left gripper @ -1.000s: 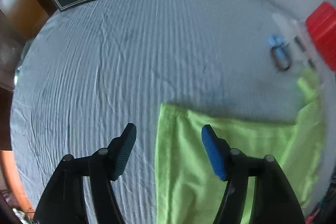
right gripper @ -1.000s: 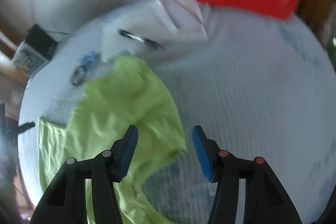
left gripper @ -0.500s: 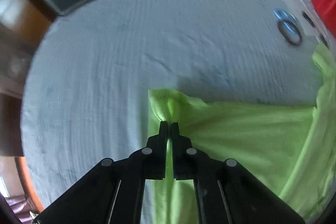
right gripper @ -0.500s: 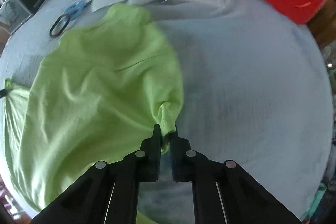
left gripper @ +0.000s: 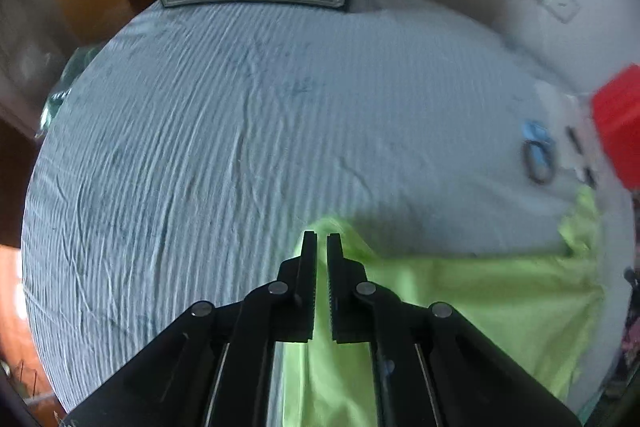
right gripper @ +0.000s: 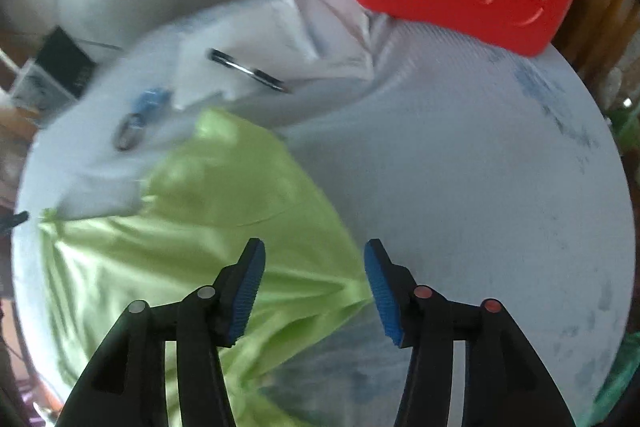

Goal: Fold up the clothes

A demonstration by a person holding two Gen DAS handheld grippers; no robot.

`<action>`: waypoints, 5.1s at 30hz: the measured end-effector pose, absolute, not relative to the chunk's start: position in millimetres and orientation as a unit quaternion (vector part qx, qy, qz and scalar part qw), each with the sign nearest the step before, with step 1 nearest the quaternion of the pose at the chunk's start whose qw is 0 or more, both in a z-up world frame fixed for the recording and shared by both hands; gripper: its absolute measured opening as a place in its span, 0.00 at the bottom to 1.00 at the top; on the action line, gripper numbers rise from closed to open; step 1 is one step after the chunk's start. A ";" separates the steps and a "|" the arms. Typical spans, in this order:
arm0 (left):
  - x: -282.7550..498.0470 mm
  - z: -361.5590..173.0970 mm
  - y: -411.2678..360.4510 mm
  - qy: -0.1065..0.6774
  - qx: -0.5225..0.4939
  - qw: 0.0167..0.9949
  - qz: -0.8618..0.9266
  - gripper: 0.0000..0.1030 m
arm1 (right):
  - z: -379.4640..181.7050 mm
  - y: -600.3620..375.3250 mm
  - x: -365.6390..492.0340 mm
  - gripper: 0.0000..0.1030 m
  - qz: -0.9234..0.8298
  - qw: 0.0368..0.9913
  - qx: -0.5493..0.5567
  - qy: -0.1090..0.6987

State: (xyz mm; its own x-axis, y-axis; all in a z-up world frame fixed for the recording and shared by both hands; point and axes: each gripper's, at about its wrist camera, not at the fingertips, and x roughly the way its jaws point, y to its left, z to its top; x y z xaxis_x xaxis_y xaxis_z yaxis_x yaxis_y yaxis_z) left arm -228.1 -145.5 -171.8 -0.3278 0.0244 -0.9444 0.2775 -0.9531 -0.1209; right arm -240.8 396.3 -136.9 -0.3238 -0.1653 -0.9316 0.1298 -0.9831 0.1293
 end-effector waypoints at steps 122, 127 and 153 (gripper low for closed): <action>105.6 -208.8 -9.5 0.090 0.576 0.096 -0.807 0.07 | -153.2 462.8 119.3 0.06 -0.792 0.164 0.586 0.052; 112.1 -199.2 -12.4 0.089 0.576 0.095 -0.807 0.07 | -131.6 456.4 122.0 0.06 -0.793 0.177 0.579 0.063; 82.5 -228.5 -48.5 0.119 0.614 0.087 -0.776 0.90 | -146.9 434.4 -39.5 0.06 -0.802 0.161 0.571 0.071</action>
State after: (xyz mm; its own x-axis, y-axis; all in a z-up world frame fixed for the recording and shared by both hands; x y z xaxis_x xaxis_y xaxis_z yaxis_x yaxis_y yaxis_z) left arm 82.5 -48.5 -228.5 -0.2317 0.0122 -0.9727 0.2806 -0.9566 -0.0789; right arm -39.5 434.4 -146.9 -0.2971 -0.1779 -0.9381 0.3389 -0.9382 0.0706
